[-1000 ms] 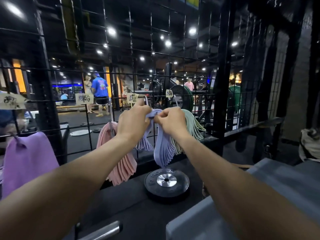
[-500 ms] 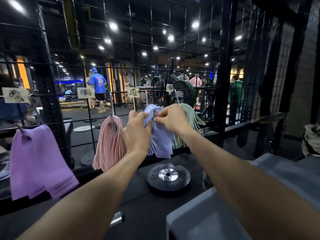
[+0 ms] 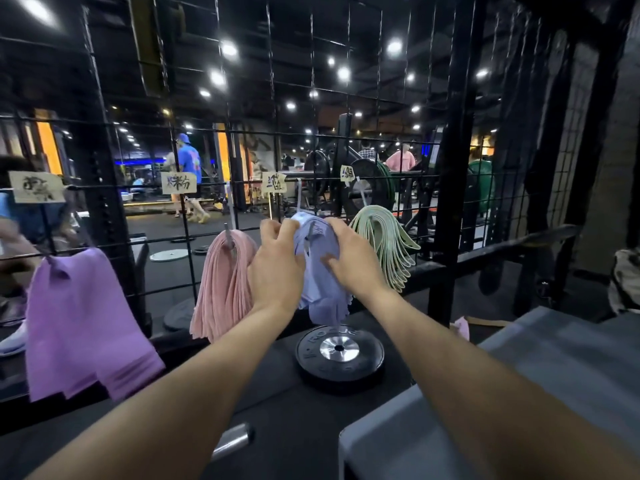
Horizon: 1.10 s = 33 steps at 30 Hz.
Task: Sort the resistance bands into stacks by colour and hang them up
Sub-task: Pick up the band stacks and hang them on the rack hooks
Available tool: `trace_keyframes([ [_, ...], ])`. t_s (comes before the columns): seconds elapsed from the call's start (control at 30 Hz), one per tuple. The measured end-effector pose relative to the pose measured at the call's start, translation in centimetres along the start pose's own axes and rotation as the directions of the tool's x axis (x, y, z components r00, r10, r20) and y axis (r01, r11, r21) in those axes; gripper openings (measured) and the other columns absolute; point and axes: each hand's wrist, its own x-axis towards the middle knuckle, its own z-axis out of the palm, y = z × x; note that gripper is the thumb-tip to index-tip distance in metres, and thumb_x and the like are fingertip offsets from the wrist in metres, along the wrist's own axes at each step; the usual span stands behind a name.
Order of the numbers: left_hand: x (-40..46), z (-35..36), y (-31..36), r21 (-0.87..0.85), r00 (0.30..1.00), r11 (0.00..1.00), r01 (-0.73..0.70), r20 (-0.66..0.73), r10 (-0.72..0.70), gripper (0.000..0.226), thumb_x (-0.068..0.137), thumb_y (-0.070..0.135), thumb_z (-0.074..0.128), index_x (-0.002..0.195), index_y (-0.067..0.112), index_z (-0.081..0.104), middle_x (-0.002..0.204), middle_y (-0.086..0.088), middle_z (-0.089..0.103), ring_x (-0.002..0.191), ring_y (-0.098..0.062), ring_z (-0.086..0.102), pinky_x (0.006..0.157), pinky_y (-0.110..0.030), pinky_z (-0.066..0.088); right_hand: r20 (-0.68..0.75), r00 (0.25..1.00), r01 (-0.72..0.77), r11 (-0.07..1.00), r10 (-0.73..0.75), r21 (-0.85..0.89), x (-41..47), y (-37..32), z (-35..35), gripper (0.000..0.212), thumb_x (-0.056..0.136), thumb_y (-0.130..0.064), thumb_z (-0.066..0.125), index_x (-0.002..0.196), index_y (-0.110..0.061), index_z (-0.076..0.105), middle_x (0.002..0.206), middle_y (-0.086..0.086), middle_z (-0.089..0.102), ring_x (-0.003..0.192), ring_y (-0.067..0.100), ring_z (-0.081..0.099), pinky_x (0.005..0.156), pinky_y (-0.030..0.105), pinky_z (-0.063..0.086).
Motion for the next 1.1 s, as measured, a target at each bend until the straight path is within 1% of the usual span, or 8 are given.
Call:
trace_keyframes([
  [0.17, -1.2, 0.5, -0.7, -0.111, 0.996, 0.993, -0.035, 0.077, 0.044, 0.083, 0.074, -0.020, 0.042, 0.143, 0.025, 0.030, 0.142, 0.003, 0.034, 0.107, -0.024, 0.054, 0.068, -0.037, 0.047, -0.100, 0.992, 0.052, 0.977, -0.074, -0.205, -0.6, 0.6, -1.0, 0.019, 0.088, -0.011, 0.050, 0.103, -0.021, 0.056, 0.089, 0.002, 0.066, 0.082, 0.028, 0.062, 0.065, 0.033, 0.048],
  [0.3, -2.3, 0.2, -0.8, -0.083, 0.995, 0.993, -0.078, 0.053, 0.082, 0.086, 0.078, -0.016, 0.039, 0.146, 0.033, 0.021, 0.150, 0.012, 0.030, 0.101, -0.023, 0.060, 0.068, -0.038, 0.050, -0.166, 0.970, 0.113, 0.937, -0.175, -0.332, -0.7, 0.4, -1.6, 0.034, 0.093, -0.011, 0.040, 0.121, -0.023, 0.054, 0.103, -0.001, 0.065, 0.093, 0.024, 0.060, 0.065, 0.031, 0.045],
  [0.47, -3.3, 1.0, -0.9, -0.038, 0.996, 0.997, -0.065, 0.053, 0.067, 0.079, 0.086, -0.010, 0.037, 0.150, 0.031, 0.015, 0.156, 0.008, 0.020, 0.116, -0.021, 0.055, 0.070, -0.025, 0.037, -0.027, 0.999, 0.028, 0.988, -0.033, -0.151, -1.3, 0.4, 0.0, 0.056, 0.085, -0.007, 0.055, 0.138, -0.020, 0.041, 0.123, 0.002, 0.059, 0.106, 0.029, 0.059, 0.081, 0.043, 0.051],
  [0.6, -3.1, 1.0, -0.2, -0.106, 0.996, 0.993, -0.053, 0.070, 0.061, 0.076, 0.086, -0.012, 0.034, 0.150, 0.027, 0.018, 0.156, 0.007, 0.019, 0.125, -0.019, 0.049, 0.079, -0.026, 0.039, -0.019, 0.999, -0.040, 0.996, 0.041, 0.076, -1.8, 0.4, 0.3, 0.053, 0.078, -0.007, 0.065, 0.126, -0.018, 0.046, 0.109, 0.004, 0.063, 0.096, 0.025, 0.061, 0.075, 0.040, 0.052],
  [0.7, -3.0, 1.0, -0.3, -0.152, 0.998, 0.988, -0.023, 0.062, 0.033, 0.079, 0.083, -0.014, 0.035, 0.149, 0.028, 0.021, 0.155, 0.008, 0.025, 0.112, -0.023, 0.056, 0.073, -0.028, 0.040, -0.074, 0.996, -0.057, 0.998, 0.056, -0.004, -1.9, 0.8, 0.2, 0.034, 0.081, -0.003, 0.058, 0.112, -0.017, 0.050, 0.093, 0.007, 0.065, 0.083, 0.029, 0.061, 0.070, 0.042, 0.052],
  [0.8, -3.3, 1.2, -0.7, -0.278, 0.996, 0.960, 0.045, 0.086, -0.022, 0.070, 0.090, -0.007, 0.036, 0.147, 0.031, 0.023, 0.152, 0.009, 0.031, 0.124, -0.019, 0.047, 0.086, -0.025, 0.038, -0.159, 0.987, -0.047, 0.993, 0.029, -0.112, -2.2, 1.1, 0.2, 0.020, 0.088, -0.005, 0.048, 0.105, -0.015, 0.053, 0.082, 0.009, 0.065, 0.073, 0.031, 0.059, 0.062, 0.037, 0.047],
  [0.93, -3.7, 2.1, -0.7, -0.354, 0.994, 0.935, 0.040, 0.113, 0.000, 0.085, 0.080, -0.017, 0.040, 0.148, 0.030, 0.021, 0.154, 0.013, 0.023, 0.140, -0.009, 0.028, 0.111, -0.026, 0.032, -0.092, 0.994, -0.073, 0.996, 0.067, -0.061, -2.4, 0.9, 0.6, 0.026, 0.084, -0.001, 0.054, 0.106, -0.012, 0.050, 0.087, 0.010, 0.064, 0.078, 0.031, 0.060, 0.067, 0.039, 0.050],
  [1.1, -3.3, 2.1, -1.0, -0.317, 0.990, 0.948, 0.018, 0.141, 0.028, 0.089, 0.077, -0.015, 0.051, 0.149, 0.025, 0.019, 0.155, 0.012, 0.019, 0.140, -0.008, 0.024, 0.100, -0.011, 0.025, -0.001, 0.997, -0.072, 0.997, 0.072, 0.030, -2.5, 1.3, 0.3, 0.049, 0.080, -0.005, 0.066, 0.123, -0.015, 0.043, 0.099, 0.011, 0.065, 0.090, 0.032, 0.062, 0.077, 0.045, 0.053],
])
